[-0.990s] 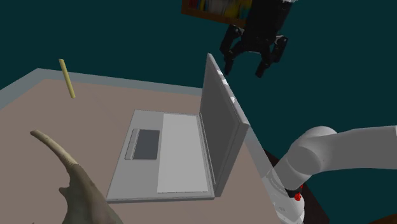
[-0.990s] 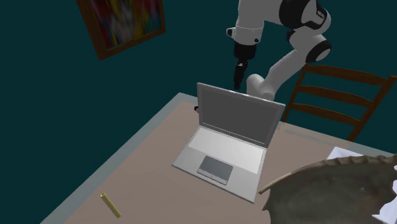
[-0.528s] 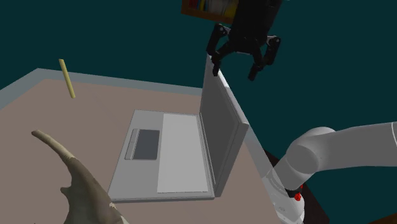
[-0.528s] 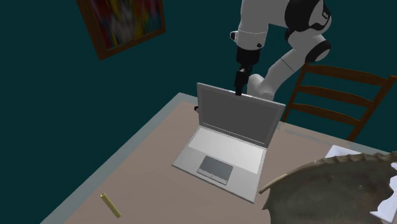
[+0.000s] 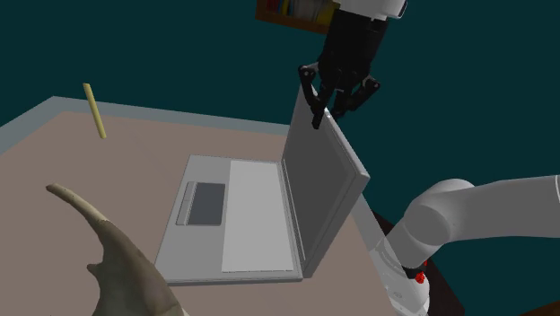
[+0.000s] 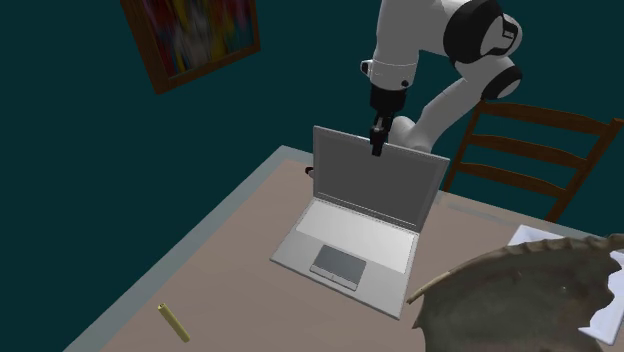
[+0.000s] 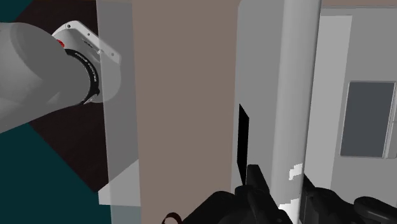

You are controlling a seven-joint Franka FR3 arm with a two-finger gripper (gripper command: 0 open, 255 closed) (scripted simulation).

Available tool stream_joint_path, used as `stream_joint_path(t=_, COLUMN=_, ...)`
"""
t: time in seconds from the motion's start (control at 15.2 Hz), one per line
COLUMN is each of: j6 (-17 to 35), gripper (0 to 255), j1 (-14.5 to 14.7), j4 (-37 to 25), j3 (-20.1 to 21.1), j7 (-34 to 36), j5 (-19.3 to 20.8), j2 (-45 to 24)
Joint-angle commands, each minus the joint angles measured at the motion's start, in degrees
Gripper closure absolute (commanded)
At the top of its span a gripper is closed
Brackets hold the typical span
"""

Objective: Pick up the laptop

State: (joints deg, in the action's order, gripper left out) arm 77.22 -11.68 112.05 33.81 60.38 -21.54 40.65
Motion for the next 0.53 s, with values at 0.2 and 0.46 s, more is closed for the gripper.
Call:
stream_joint_path(t=0.2, j6=0.0, gripper=255, j1=0.0, j4=0.0, j3=0.0, j7=0.0, j5=0.0, j2=0.0)
stream_joint_path(t=0.46, j6=-0.7, gripper=255, j1=-0.1, j4=-1.0, j3=-0.1, j7=0.2, j5=0.2, j2=-0.4)
